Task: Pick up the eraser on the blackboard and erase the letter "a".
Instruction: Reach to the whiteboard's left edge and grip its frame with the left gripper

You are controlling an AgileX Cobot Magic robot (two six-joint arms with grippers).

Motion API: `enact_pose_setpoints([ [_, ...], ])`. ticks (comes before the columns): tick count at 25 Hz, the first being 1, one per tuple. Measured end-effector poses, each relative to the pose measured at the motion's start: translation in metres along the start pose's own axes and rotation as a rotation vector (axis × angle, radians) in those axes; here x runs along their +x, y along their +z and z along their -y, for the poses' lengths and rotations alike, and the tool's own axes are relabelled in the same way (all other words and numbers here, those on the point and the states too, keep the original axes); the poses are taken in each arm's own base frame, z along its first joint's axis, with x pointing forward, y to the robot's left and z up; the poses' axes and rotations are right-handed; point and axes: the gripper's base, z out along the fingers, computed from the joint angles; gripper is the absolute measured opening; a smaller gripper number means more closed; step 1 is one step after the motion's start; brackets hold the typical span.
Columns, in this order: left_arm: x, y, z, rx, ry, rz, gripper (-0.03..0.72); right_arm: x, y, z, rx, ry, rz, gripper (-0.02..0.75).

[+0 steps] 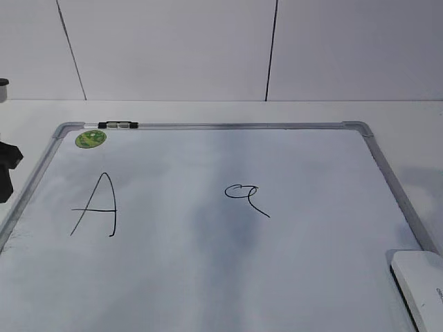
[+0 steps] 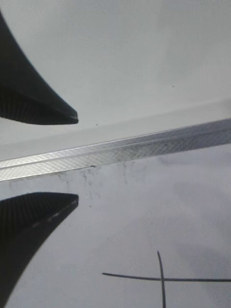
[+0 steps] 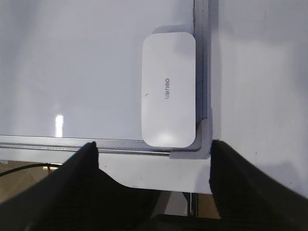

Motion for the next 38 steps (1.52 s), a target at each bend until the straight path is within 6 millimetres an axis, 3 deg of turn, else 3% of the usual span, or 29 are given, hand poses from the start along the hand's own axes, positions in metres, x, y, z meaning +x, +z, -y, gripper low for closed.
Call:
enact_pose_setpoints([
  [9,-0.013,0.02,-0.018,0.001,-0.062,0.028,0.343,0.0,0.0,0.0,0.0,0.0,0.0,0.552],
  [19,-0.039,0.031,-0.021,0.013,-0.069,0.039,0.343,0.0,0.0,0.0,0.0,0.0,0.0,0.552],
  [26,-0.04,0.056,-0.021,0.025,-0.076,-0.033,0.34,0.0,0.0,0.0,0.0,0.0,0.0,0.552],
  [38,-0.043,0.057,-0.021,0.026,-0.069,-0.007,0.316,0.0,0.0,0.0,0.0,0.0,0.0,0.552],
])
